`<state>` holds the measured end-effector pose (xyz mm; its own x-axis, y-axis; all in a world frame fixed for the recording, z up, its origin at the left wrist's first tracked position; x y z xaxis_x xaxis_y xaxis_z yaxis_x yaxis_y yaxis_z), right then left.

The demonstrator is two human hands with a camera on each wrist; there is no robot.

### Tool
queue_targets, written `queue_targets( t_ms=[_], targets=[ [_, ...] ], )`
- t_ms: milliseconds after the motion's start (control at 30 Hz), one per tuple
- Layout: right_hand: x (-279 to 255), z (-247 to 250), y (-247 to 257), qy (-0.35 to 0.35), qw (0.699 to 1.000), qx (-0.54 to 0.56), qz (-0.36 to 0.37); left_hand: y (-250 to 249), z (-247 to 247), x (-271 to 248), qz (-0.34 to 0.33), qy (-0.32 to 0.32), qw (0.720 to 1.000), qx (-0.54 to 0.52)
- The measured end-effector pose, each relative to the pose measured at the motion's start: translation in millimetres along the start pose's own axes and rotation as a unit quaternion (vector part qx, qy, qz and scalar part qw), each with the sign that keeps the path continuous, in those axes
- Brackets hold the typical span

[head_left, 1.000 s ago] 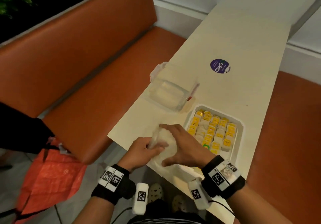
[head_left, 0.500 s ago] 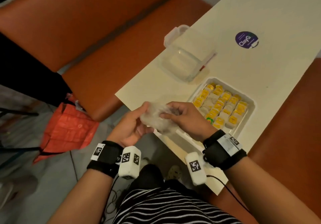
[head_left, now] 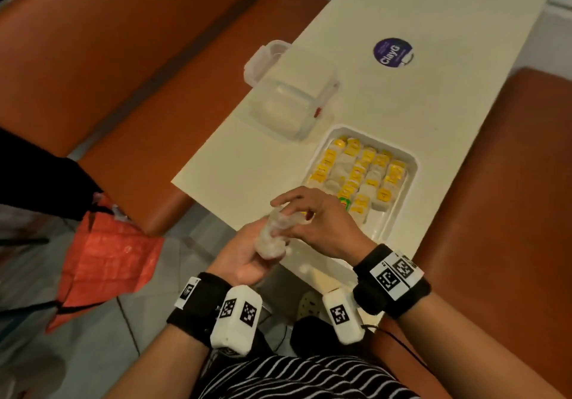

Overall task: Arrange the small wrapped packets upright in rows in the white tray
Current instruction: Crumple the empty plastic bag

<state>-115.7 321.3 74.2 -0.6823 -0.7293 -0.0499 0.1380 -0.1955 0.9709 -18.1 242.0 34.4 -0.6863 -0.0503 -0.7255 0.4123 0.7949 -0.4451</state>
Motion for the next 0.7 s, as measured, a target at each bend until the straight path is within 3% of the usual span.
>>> queue_targets(
  t_ms=[67,133,233,300,433,567,633,700],
  targets=[
    [-20,22,-12,-0.008,0.999,-0.044,-0.028,-1,-3,15,-0.034,-0.019,0.998,0.058],
    [-48,43,-26,-0.011,0.996,-0.011,-0.091,-2,-5,27,-0.073,-0.056,0.985,0.146],
    [-93,58,-42,-0.068,0.98,0.089,-0.163,5,-23,37,-0.135,-0.074,0.927,0.343],
    [-120,63,-50,-0.142,0.972,0.09,-0.162,25,-49,40,-0.145,-0.002,0.897,0.418],
    [-177,87,-71,-0.303,0.944,0.029,-0.124,79,-85,38,-0.073,0.184,0.854,0.48],
    [-242,110,-97,-0.366,0.912,0.046,-0.179,110,-95,34,-0.001,0.303,0.798,0.521],
    [-280,126,-116,-0.431,0.875,0.071,-0.21,119,-92,34,0.022,0.316,0.776,0.545],
    [-321,134,-149,-0.507,0.818,0.084,-0.257,134,-89,30,0.054,0.333,0.746,0.574]
  ],
)
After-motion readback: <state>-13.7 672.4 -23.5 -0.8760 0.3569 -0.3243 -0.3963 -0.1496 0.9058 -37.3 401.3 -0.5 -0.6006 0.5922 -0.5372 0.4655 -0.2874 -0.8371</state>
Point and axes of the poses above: each hand's wrist, its own x-axis towards the middle knuckle, its own z-axis out of the back of the hand, y = z × x, the point moved 8 cm from there along x, towards the middle knuckle, and after that the axes turned 1 degree about x, right-handed, at the moved point
